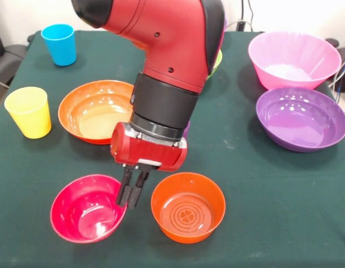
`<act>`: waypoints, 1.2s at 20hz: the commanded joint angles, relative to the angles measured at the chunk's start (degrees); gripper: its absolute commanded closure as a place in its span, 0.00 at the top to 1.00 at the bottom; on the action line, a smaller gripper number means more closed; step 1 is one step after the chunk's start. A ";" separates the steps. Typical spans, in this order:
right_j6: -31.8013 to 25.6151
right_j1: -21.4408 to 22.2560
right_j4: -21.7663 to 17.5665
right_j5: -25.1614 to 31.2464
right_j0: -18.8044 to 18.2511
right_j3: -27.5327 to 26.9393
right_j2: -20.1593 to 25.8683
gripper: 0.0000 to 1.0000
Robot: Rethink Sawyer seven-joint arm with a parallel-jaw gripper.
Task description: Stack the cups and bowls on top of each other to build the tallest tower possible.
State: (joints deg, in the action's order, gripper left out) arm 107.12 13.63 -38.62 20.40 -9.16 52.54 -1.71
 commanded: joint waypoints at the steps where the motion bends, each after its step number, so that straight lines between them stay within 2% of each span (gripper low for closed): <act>1: 9.53 -0.05 2.11 0.26 2.55 6.34 -0.20 0.00; 11: 9.57 -0.34 4.42 -1.21 4.06 6.93 -3.08 0.00; 14: 8.44 -0.11 5.25 -1.88 3.62 7.63 -2.67 0.00; 15: 7.80 -0.17 5.44 -2.20 3.69 7.60 -2.84 1.00; 24: 7.53 -0.41 6.69 -2.15 3.87 7.63 -3.42 1.00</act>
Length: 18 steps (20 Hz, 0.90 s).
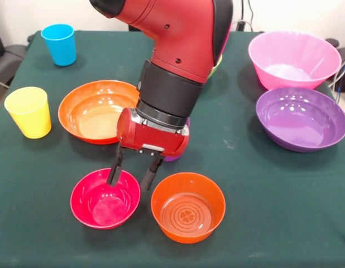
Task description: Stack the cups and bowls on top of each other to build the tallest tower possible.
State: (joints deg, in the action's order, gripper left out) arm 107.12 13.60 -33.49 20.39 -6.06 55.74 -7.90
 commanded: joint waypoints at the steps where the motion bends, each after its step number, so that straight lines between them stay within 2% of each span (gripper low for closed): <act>1: 7.55 -0.37 1.64 -2.25 0.84 4.49 2.65 1.00; 8: 7.01 0.06 2.19 -2.54 0.76 5.33 2.71 1.00; 14: 3.58 2.67 3.74 -0.88 -0.82 8.02 5.48 1.00; 18: 3.71 2.73 4.29 -0.86 -0.48 8.52 4.94 1.00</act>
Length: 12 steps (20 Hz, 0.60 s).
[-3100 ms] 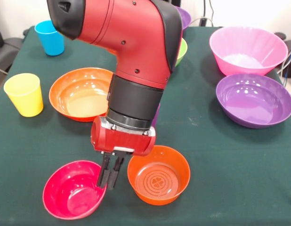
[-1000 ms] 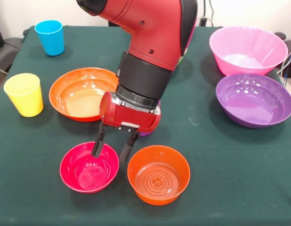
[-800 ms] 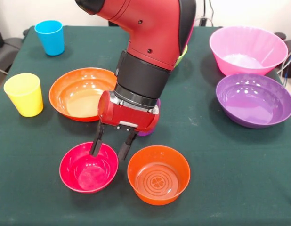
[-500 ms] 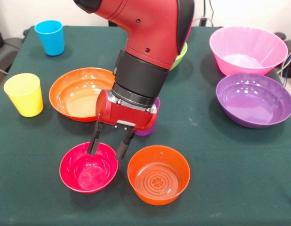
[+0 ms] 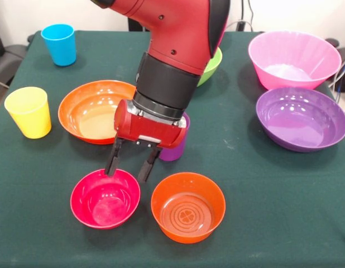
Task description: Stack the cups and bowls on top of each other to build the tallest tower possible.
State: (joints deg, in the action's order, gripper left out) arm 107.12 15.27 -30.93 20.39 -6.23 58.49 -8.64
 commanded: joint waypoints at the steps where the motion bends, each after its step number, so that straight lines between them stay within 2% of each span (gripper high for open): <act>1: 3.94 1.24 1.88 -0.76 -0.07 5.97 5.49 1.00; 12: 7.94 -0.69 2.69 -2.16 2.38 4.57 2.88 1.00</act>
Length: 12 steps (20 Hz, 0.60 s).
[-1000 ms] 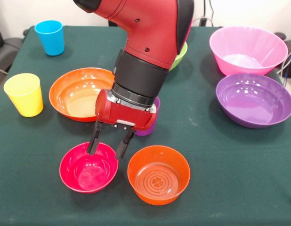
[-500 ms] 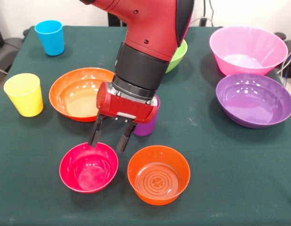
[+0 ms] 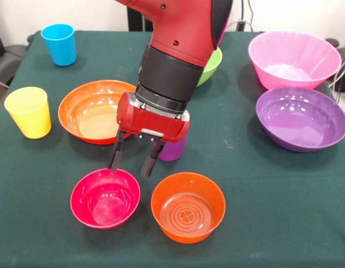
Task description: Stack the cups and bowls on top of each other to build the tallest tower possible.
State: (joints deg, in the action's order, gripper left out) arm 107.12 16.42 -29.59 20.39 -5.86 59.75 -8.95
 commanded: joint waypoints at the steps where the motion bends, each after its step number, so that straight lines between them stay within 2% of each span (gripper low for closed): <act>1: 8.45 -2.13 1.58 -2.19 2.34 3.04 2.81 1.00; 5: 9.71 -2.42 2.38 -2.28 3.48 2.99 1.38 1.00; 12: 8.99 -0.22 3.80 -0.06 4.35 5.04 0.44 1.00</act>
State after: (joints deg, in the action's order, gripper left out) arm 107.12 16.32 -27.87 20.39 -2.74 59.86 -11.24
